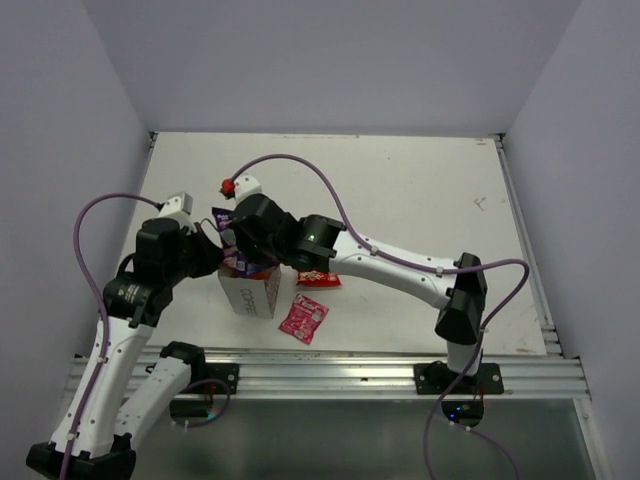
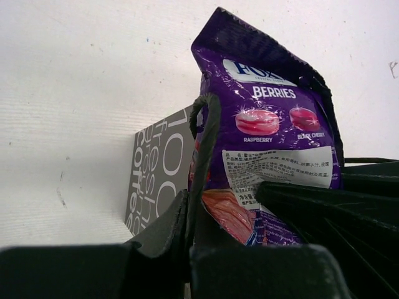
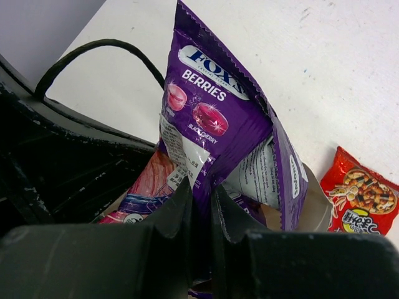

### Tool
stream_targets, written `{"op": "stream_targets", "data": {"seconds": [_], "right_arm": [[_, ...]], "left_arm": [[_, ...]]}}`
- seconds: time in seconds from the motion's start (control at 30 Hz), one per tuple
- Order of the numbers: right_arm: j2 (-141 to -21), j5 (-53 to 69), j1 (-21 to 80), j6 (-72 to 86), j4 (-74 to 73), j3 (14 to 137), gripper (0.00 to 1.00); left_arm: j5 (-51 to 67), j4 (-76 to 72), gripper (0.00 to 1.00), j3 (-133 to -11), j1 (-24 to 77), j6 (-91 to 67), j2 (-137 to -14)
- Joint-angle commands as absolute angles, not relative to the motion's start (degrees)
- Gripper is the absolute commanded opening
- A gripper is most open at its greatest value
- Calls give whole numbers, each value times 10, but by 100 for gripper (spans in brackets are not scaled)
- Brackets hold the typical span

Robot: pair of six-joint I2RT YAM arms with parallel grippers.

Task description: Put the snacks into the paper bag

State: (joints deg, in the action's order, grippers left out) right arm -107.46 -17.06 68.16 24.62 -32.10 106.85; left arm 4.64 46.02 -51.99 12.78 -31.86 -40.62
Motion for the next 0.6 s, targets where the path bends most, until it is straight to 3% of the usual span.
{"op": "stream_targets", "data": {"seconds": [0.0, 0.57], "right_arm": [[-1115, -148, 700, 236, -351, 1099, 0], [-1157, -199, 733, 207, -442, 1083, 0]], "left_arm": [[61, 432, 0, -545, 129, -316, -397], [60, 436, 0, -545, 129, -311, -387]]}}
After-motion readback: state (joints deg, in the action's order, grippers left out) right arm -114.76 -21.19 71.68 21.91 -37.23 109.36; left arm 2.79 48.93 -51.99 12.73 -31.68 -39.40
